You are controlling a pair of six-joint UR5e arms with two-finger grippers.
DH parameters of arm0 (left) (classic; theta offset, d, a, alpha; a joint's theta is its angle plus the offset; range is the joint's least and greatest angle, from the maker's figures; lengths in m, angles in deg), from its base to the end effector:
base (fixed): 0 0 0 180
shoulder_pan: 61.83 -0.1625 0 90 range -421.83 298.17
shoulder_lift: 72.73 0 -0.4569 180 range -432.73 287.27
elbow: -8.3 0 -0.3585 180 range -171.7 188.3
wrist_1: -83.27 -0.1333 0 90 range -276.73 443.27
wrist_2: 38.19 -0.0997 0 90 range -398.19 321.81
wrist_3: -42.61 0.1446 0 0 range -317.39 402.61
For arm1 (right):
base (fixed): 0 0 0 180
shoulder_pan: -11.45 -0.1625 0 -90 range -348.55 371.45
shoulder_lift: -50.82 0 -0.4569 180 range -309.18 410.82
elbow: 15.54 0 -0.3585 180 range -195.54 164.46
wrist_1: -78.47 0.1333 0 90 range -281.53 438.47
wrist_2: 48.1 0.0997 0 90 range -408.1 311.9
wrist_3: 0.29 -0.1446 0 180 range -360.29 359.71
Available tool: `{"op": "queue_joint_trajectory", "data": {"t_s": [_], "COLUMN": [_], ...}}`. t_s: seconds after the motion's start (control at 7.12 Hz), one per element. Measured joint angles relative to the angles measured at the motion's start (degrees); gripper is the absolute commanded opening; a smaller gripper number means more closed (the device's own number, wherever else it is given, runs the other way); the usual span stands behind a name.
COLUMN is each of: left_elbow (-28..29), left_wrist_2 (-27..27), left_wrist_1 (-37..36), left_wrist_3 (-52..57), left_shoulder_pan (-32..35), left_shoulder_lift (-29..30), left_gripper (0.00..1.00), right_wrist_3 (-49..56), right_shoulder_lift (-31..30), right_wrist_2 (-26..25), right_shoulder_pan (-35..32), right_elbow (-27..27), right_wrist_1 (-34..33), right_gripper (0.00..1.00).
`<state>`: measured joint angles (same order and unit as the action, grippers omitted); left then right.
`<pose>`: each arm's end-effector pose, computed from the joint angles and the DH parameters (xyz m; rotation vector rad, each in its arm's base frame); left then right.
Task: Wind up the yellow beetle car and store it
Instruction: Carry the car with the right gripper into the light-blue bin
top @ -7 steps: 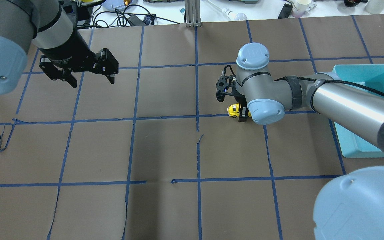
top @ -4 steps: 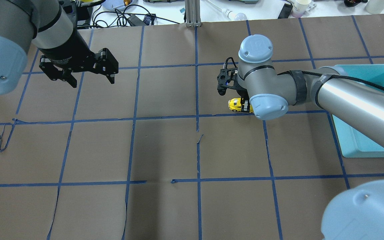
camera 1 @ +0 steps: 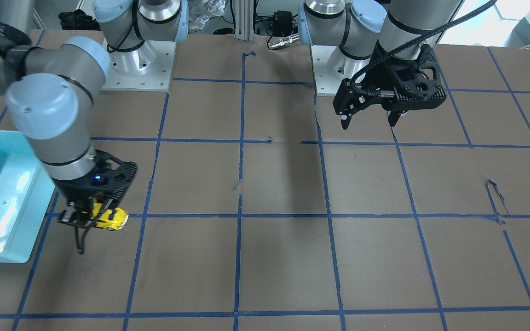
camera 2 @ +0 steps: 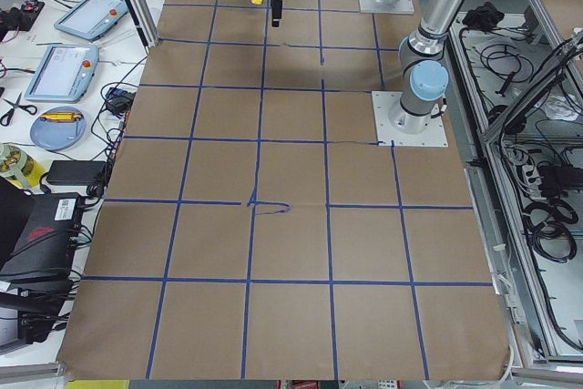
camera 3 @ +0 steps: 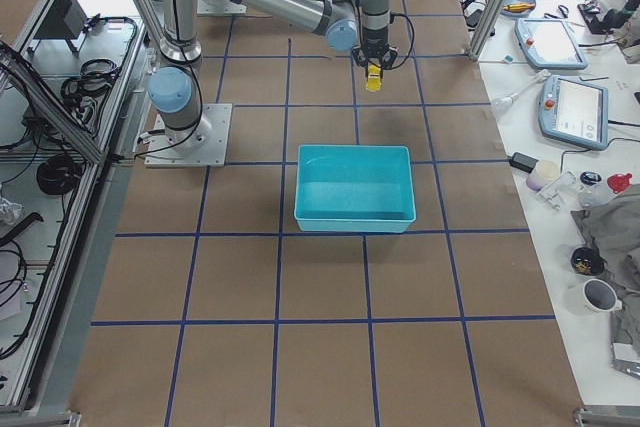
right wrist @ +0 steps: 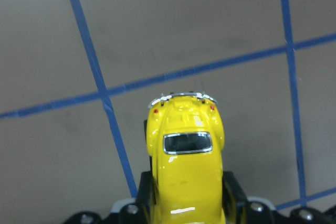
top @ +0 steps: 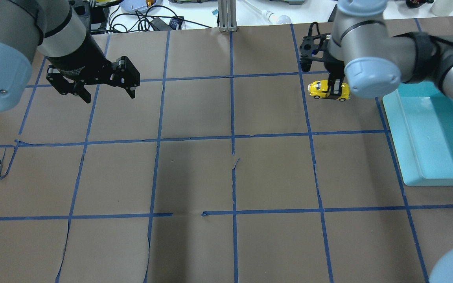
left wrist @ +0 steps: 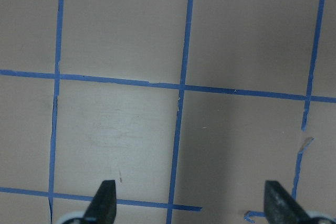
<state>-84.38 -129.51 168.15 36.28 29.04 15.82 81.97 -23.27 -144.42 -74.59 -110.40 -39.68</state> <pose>-0.1369 -0.4541 0.4741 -0.1499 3.1174 -0.1080 0.0772 -0.5845 0.3450 1.8689 -2.3123 0.0278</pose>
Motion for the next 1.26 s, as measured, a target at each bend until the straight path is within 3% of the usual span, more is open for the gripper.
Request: {"op": "queue_joint_trajectory", "data": {"t_s": [0.28, 0.7, 1.26], "left_elbow": [-0.06, -0.05, -0.18], "left_wrist_2": [-0.06, -0.03, 0.03], "left_wrist_1": [0.02, 0.02, 0.02], "left_wrist_3": [0.00, 0.00, 0.00], "left_shoulder_pan": [0.01, 0.01, 0.01], "left_shoulder_lift": [-0.02, 0.03, 0.08], "left_gripper": [1.00, 1.00, 1.00], "right_wrist_3": [14.98, 33.46, 42.94], "right_shoulder_lift": [-0.79, -0.95, 1.25], "right_wrist_2": [-0.11, -0.04, 0.16], "right_shoulder_pan": [9.79, 23.48, 27.28], "right_elbow": [3.24, 2.95, -4.62], "right_wrist_1": [2.11, 2.28, -0.02], "right_gripper": [0.00, 0.00, 0.00]}}
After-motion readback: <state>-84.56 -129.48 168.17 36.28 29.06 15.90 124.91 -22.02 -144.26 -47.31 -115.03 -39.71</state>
